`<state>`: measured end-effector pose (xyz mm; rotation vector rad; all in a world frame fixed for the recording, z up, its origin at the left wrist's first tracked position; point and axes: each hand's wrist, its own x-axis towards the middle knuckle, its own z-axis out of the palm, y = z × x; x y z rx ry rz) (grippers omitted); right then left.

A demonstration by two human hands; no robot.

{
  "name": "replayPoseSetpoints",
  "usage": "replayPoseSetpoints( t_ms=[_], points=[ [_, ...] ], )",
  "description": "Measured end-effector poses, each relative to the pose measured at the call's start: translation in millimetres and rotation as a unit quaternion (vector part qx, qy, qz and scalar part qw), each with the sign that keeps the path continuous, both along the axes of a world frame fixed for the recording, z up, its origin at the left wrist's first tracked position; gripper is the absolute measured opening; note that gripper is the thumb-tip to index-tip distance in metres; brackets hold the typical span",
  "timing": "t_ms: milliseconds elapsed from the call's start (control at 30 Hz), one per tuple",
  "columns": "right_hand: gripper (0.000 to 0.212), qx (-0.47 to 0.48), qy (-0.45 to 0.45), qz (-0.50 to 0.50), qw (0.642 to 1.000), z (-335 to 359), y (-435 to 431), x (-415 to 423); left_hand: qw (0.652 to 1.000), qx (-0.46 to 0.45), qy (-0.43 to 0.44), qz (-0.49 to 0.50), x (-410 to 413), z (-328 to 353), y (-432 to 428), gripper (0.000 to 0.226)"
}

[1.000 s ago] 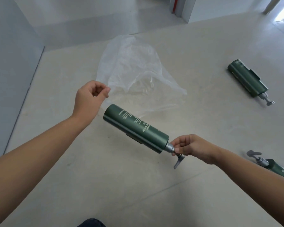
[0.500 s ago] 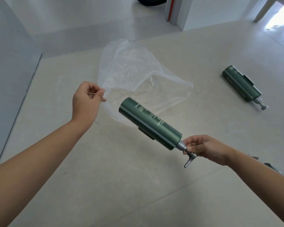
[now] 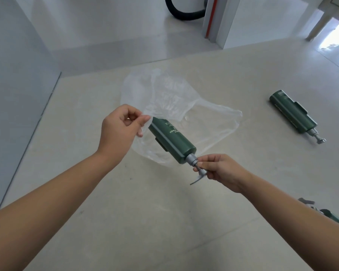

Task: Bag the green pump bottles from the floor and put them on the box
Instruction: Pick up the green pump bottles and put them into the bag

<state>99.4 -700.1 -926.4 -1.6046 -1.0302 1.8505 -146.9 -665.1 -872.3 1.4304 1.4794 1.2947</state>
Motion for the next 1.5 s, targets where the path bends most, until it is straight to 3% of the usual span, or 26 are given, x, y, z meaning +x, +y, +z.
replayPoseSetpoints(
  t_ms=[533, 700, 867, 1000, 1500],
  points=[
    [0.016, 0.074, -0.080, -0.029, 0.994, -8, 42, -87, 0.998, 0.031, -0.053, 0.001, 0, 26, -10, 0.015],
    [0.017, 0.046, -0.043, -0.058, 0.996, -15, 45, -100, 0.998, 0.025, -0.066, -0.003, -5, 23, -12, 0.015],
    [0.015, -0.051, 0.050, -0.069, 0.995, -19, 52, -101, 0.999, 0.015, -0.049, 0.007, -18, 17, -12, 0.015],
    [0.018, -0.060, 0.067, -0.051, 0.995, -18, 53, -96, 0.999, 0.003, -0.041, 0.026, -29, 11, -10, 0.015],
    [0.012, 0.035, -0.024, 0.000, 0.999, -14, 34, -82, 0.999, -0.010, -0.044, -0.004, -1, 20, -15, 0.015]
  ],
)
